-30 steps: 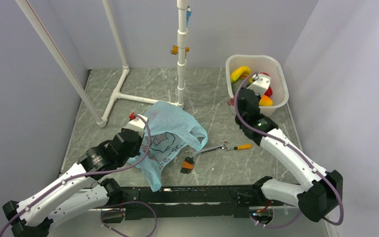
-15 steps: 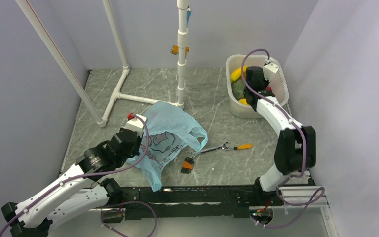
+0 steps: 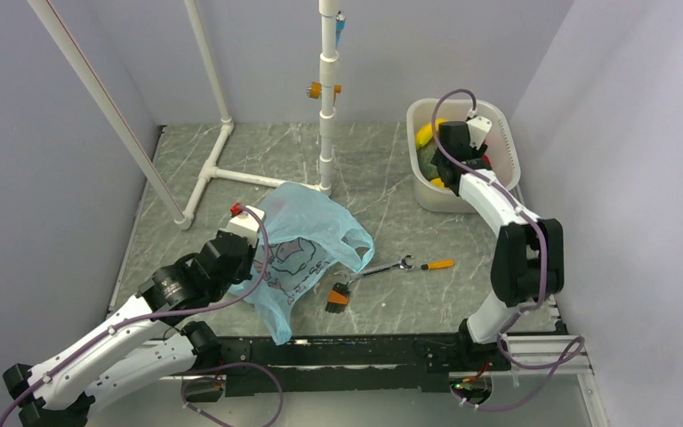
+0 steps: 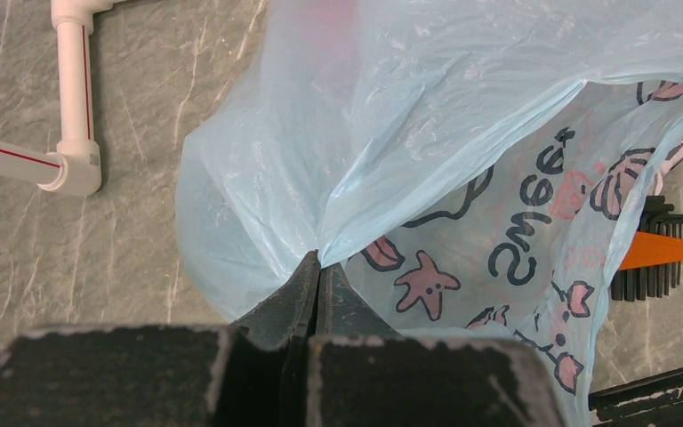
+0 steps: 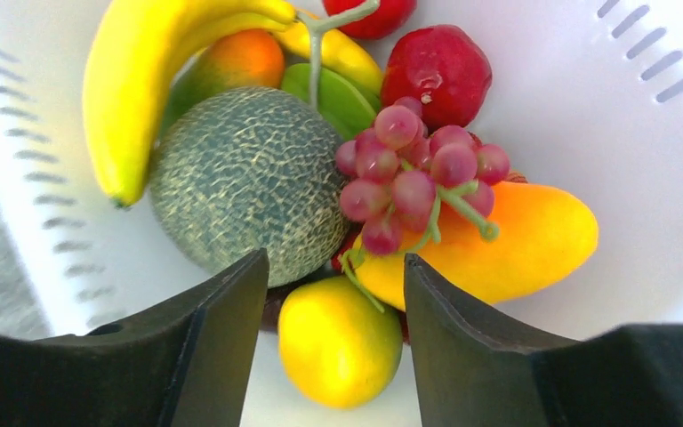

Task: Take the fake fruits out of the plastic bag
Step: Place the fake fruit in the bin, then take out the fake fruit from the plastic bag.

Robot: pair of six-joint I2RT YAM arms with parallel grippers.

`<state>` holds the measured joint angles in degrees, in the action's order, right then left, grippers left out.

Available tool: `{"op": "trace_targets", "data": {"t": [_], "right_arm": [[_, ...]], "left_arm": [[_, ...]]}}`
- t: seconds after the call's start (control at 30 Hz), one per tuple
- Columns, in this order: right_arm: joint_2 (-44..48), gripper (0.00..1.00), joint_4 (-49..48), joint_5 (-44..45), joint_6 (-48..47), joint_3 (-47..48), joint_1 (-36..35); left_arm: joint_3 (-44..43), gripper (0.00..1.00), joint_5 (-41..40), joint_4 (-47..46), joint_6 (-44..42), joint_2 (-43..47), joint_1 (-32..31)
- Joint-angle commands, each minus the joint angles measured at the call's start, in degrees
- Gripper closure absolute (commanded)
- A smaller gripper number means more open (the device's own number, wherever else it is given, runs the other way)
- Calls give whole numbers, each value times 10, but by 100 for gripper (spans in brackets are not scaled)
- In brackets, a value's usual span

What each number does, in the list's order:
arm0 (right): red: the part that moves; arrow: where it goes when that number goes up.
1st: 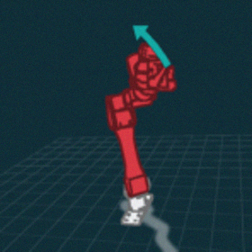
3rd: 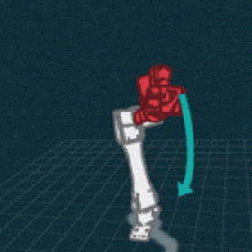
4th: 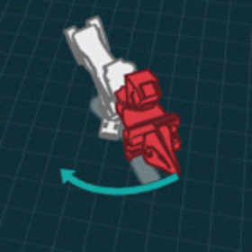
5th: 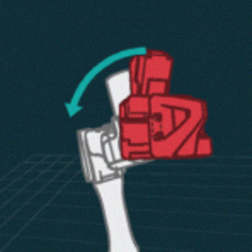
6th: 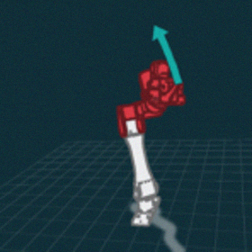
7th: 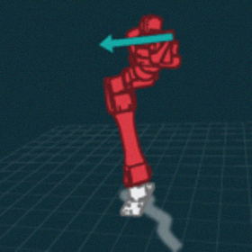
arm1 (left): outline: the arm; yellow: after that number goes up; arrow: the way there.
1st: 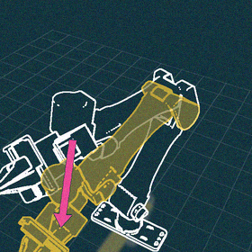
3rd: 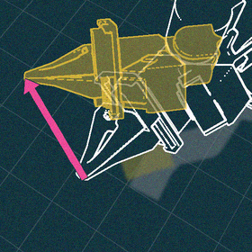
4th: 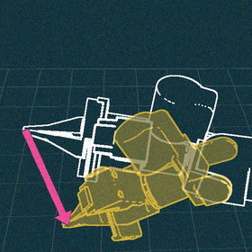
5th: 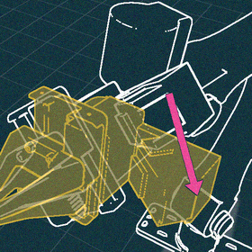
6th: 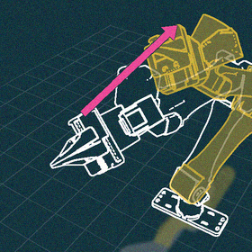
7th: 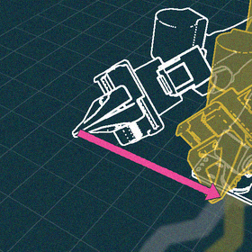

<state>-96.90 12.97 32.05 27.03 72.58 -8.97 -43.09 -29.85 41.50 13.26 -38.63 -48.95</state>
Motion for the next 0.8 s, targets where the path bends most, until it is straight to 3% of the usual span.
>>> {"op": "trace_targets", "data": {"t": [0.0,0.27,0.37,0.5,0.77], "right_arm": [[109,38,-28,-30,-11,-33,-21],[287,25,-104,-153,-18,-205,-123],[314,20,-85,-112,-25,-241,-216],[331,18,-58,-98,-23,-271,-285],[394,17,-41,-77,-74,-240,-432]], "left_arm": [[-23,100,-7,-4,7,-1,-3],[-24,100,-8,-2,9,-4,-3],[-22,100,-5,-5,7,-4,-3],[-23,100,-3,-5,7,-9,-3],[-24,100,-6,-2,8,-8,-3]]}}
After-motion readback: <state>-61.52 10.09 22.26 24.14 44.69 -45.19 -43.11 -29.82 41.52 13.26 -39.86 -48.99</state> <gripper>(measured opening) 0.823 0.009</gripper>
